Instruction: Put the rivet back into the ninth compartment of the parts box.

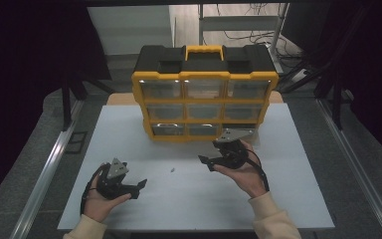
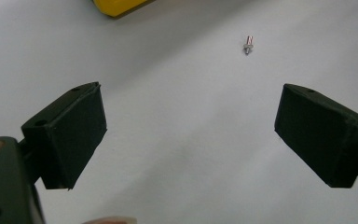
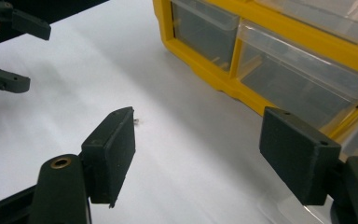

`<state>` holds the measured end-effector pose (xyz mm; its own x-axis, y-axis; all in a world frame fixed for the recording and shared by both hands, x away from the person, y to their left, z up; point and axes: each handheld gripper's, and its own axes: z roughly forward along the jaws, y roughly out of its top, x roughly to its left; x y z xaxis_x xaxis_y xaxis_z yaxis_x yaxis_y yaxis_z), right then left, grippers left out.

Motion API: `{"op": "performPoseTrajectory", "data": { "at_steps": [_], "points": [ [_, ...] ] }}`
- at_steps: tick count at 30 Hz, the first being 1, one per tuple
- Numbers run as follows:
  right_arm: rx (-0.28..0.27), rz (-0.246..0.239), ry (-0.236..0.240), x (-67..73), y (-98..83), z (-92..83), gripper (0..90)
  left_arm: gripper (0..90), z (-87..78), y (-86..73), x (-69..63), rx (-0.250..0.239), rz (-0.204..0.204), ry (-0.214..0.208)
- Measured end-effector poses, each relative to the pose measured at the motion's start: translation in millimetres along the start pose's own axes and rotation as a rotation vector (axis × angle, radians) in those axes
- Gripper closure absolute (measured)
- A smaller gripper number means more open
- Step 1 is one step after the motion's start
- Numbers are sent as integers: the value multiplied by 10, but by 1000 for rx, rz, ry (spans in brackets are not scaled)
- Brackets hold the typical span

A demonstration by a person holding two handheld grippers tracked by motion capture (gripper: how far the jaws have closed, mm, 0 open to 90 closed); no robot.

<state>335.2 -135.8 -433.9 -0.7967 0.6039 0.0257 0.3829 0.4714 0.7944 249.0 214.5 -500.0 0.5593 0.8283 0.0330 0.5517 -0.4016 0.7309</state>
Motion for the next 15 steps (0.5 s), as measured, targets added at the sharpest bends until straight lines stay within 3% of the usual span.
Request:
{"op": "performPoseTrajectory", "data": {
  "at_steps": [15],
  "points": [
    [10, -24, 17, 110, 23, 80, 275, 92, 0, -1, 5, 1, 0, 1]
  ]
}}
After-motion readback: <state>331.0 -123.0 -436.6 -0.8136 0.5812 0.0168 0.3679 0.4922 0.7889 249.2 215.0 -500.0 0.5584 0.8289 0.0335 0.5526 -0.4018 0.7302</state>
